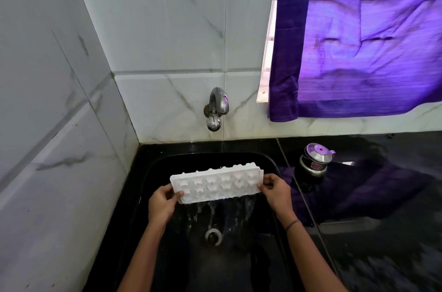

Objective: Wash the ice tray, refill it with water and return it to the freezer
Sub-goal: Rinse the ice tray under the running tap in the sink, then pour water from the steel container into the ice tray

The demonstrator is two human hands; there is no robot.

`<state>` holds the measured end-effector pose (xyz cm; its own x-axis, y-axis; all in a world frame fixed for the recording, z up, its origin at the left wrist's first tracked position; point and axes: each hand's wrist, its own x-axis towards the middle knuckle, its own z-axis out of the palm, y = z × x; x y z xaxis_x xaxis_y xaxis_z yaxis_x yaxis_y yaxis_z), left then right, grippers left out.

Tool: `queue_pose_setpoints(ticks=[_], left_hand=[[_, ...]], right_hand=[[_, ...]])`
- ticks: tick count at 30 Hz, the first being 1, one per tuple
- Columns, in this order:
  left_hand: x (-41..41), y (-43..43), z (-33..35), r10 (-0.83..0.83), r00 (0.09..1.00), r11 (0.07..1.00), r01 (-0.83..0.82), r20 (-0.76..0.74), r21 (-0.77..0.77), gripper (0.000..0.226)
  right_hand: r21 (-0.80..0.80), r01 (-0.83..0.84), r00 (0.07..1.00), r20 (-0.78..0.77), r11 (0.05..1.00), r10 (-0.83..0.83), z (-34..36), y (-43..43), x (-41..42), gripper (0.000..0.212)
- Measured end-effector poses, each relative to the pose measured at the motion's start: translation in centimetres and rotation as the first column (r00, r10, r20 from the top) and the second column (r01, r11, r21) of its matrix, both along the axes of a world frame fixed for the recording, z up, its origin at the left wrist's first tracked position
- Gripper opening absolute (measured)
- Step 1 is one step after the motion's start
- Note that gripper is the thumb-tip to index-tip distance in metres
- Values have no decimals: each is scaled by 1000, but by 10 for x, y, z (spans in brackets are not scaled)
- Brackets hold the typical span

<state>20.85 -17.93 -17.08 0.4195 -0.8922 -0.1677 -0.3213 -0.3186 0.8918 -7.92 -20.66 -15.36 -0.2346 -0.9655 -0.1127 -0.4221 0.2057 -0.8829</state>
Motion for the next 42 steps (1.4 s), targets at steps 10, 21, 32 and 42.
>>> queue_pose_setpoints(ticks=[10,21,32,42], left_hand=[[-12,11,30,86,996,972,-80,16,-222,25],[-56,25,24,108,993,978,-115,-53,-172,25],[-160,14,-15,-169,949,983,183,-268,29,14],[-272,-2,-8,-224,911,952,280,-346,122,22]], right_hand=[[-151,61,998,-20,987,-65,16,10,-5,41],[-99,72,994,-72,992,-79,17,42,-51,21],[101,281,960,-33,954,-279,-12,77,-167,26],[222,319,947,-27,922,-321,-11,62,-268,30]])
